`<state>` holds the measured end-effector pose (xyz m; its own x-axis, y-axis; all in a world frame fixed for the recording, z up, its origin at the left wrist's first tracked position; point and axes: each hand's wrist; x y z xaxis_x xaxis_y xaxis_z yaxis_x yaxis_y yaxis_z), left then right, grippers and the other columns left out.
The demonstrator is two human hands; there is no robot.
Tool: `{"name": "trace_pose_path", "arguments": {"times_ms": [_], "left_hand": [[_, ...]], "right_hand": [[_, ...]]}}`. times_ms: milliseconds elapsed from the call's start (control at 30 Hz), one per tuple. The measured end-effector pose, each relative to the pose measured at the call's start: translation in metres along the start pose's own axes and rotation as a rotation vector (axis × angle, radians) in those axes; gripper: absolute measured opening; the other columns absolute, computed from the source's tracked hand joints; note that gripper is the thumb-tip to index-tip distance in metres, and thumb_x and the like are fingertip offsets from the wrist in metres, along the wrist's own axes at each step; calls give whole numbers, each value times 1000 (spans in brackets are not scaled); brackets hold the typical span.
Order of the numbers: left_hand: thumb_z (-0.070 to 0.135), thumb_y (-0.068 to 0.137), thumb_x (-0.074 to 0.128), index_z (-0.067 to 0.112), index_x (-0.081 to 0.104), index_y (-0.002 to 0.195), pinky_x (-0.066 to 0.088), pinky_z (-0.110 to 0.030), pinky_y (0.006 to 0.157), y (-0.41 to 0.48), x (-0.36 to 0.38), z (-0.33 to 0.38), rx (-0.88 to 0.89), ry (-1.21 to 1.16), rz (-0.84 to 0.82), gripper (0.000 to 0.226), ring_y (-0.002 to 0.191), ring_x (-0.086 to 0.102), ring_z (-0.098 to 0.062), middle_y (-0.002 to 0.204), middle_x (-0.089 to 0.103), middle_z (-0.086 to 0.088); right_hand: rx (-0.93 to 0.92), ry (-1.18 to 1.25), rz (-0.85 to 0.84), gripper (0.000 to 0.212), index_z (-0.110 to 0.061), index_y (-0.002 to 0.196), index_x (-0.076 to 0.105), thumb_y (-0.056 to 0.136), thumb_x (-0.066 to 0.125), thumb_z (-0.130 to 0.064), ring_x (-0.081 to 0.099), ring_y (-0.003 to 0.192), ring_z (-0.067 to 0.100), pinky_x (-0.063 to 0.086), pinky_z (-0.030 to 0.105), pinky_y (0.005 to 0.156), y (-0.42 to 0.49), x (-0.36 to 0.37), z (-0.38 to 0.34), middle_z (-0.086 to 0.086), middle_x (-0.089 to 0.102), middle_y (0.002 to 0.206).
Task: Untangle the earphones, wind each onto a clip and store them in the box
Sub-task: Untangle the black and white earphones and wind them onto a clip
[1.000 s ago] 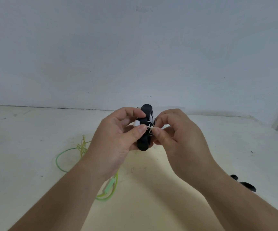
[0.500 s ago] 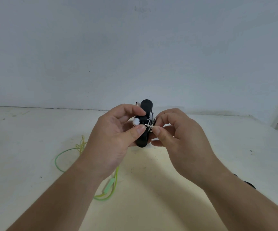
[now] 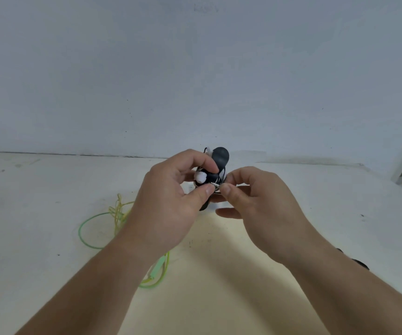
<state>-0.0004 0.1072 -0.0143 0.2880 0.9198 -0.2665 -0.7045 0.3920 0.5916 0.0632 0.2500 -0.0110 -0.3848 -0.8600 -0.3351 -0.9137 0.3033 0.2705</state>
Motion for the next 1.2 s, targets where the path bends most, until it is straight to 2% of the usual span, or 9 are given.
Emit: {"name": "trace_pose_path", "arguments": {"times_ms": [167,367,467,600,700,867,967,1100,1200], "left_hand": [[-3,84,67,23,68,89,58,-28,68,-2,6,-3,-35,-161,62,27,93,70,-17,92,75,5],[8,75,64,24,71,85,57,-30,61,-4,11,-4,-121,-334,108,20,83,70,-21,86,75,-1],[6,77,65,22,70,86,57,-29,63,-4,13,-4,-99,-295,110,19,87,71,-23,87,75,-1],[-10,86,61,21,64,88,58,-26,64,-5,21,-2,-68,-147,128,31,82,69,-10,87,72,2],[-3,91,61,26,62,97,57,-29,68,-5,21,-3,-22,-34,77,29,91,67,-17,95,72,3],[16,87,61,32,62,100,58,-39,77,-4,9,-1,17,88,7,21,97,68,-12,96,73,11],[20,87,61,34,62,101,57,-48,82,-3,5,-1,-10,97,-15,20,96,69,-11,98,72,11],[16,92,62,33,62,103,56,-37,85,-3,6,0,-44,47,-47,21,97,69,-8,96,72,12],[2,95,60,26,63,105,54,-26,75,-3,5,-3,-92,-37,-84,26,86,70,-8,92,73,7]], "right_hand": [[41,94,-10,18,-8,90,67,100,55,-17,75,82,15,62,38,80,0,2,0,5,77,86],[87,121,-53,20,-3,91,67,101,56,-17,75,84,17,61,37,82,-1,-4,-5,10,76,89],[105,129,-64,21,-1,90,67,100,56,-15,75,84,17,61,39,82,-1,-6,-6,9,76,88],[79,31,32,18,-11,81,69,96,63,-19,75,75,15,61,41,80,-3,-2,-4,2,77,78],[58,3,77,18,-16,79,67,96,64,-22,74,69,11,58,31,74,-3,-3,-6,-1,76,72],[-34,-171,63,19,-23,76,61,95,64,-23,71,74,8,56,29,74,-1,-5,-5,-3,71,77],[-143,-240,90,21,-21,74,60,94,65,-18,65,80,9,47,16,66,-1,-1,0,-8,60,90],[-287,-242,166,19,-18,76,59,92,65,-10,56,82,11,45,18,66,-3,2,3,-11,52,94],[-342,-324,170,17,-16,78,59,92,63,-9,54,82,11,43,19,67,-3,4,1,-12,49,96]]}}
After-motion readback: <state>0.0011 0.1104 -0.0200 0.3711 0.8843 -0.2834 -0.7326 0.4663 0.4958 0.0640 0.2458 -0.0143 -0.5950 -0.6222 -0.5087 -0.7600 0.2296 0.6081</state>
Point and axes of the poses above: each hand's wrist, its own y-axis towards the middle knuckle, its own x-axis out of the palm, z = x × y
